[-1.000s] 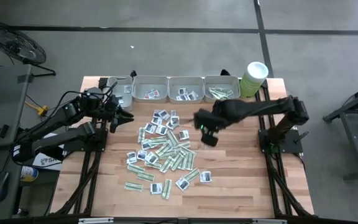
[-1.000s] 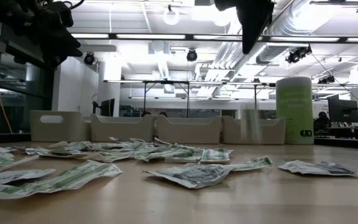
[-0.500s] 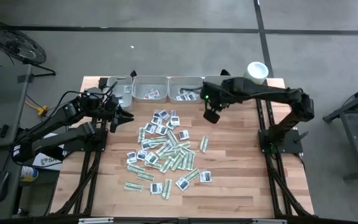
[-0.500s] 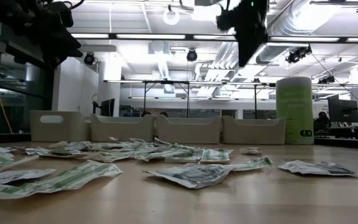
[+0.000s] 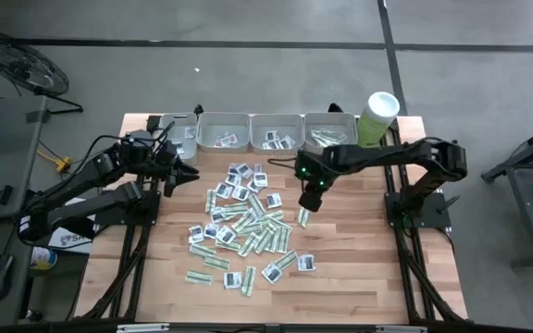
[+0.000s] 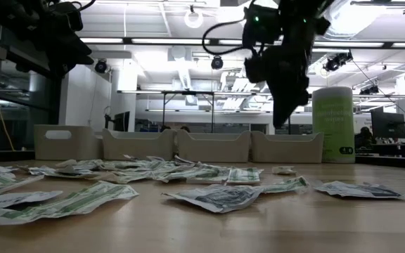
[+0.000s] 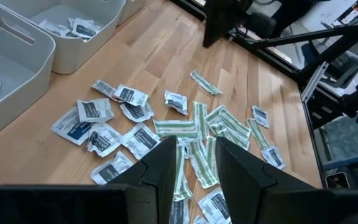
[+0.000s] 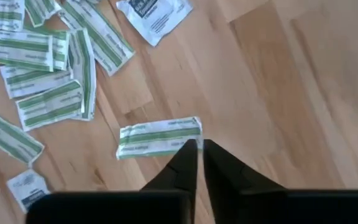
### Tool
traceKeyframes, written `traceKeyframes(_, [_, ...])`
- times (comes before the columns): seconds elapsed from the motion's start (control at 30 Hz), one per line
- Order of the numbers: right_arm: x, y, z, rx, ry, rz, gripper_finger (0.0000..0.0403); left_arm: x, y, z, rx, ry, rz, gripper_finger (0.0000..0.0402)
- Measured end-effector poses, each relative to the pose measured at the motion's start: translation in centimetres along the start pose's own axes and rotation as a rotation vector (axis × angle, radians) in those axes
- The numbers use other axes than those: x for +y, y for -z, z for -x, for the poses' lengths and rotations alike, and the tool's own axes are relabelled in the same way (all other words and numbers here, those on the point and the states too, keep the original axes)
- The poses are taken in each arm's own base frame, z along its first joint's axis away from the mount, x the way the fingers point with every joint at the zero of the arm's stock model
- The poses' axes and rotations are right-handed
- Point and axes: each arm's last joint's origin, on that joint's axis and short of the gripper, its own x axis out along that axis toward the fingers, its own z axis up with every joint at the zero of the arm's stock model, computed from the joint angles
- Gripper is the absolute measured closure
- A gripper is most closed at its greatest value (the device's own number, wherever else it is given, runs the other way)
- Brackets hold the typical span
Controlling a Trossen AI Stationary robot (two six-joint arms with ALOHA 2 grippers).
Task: Pick & Place First Aid Supplies
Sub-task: Put the green bandage into the right gray bin
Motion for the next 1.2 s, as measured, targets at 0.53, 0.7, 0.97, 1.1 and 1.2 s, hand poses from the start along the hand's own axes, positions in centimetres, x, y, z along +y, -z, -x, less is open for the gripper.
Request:
traceKeyframes(0.53, [1.8, 3.8, -4.2, -0.051, 0.070, 0.262, 0.0220, 0.1, 0.0, 0.0, -0.002, -0.021, -0.007, 0.0289])
traceKeyframes(0.7, [2.4, 4.0, -4.3, -0.099, 0.154, 0.262, 0.0231, 0.1, 0.0, 0.0, -0.003, -0.029, -0.006, 0.0289])
traceKeyframes(0.97, [2.3, 3.9, -5.6, -0.078, 0.173, 0.265, 0.0246, 0.2, 0.0, 0.0, -0.008, -0.051, -0.006, 0.0289])
traceKeyframes(1.1, [2.1, 4.0, -6.8, -0.047, 0.185, 0.265, 0.0243, 0.2, 0.0, 0.0, -0.005, -0.053, -0.004, 0.0289])
traceKeyframes(1.2, [2.1, 4.0, -7.4, -0.027, 0.184, 0.262, 0.0241, 0.2, 0.2, 0.0, 0.007, -0.056, 0.003, 0.0289])
